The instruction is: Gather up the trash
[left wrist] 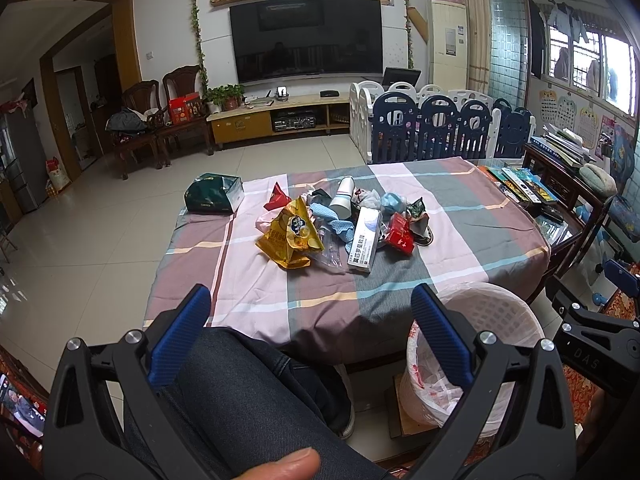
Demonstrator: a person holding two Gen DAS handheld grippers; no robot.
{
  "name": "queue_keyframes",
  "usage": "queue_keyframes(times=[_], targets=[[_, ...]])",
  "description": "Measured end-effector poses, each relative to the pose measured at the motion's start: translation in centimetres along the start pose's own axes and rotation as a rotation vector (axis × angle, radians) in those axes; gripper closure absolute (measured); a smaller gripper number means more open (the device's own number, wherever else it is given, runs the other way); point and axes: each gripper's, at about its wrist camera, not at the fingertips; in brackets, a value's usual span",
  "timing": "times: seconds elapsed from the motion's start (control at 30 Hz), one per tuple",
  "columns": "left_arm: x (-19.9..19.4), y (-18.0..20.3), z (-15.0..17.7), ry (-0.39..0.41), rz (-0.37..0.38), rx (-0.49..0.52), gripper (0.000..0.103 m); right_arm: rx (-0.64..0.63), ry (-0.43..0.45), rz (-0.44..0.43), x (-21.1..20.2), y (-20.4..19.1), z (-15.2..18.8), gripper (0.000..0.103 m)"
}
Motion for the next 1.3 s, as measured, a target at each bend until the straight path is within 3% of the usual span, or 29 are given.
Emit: queue_keyframes(times=[1.3], targets=[[0.0,0.1,-0.1,-0.011,-0.007,0.002,0.003,-0.011,-0.032,-0.022,0.4,-0.7,-0.6,0.003]])
Point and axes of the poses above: each gripper's, at about its wrist camera, not at the fingertips, and x roughly the way its jaws point, y to its right, z to its underside, and after that the axes turned 13 degrees about y, right-handed
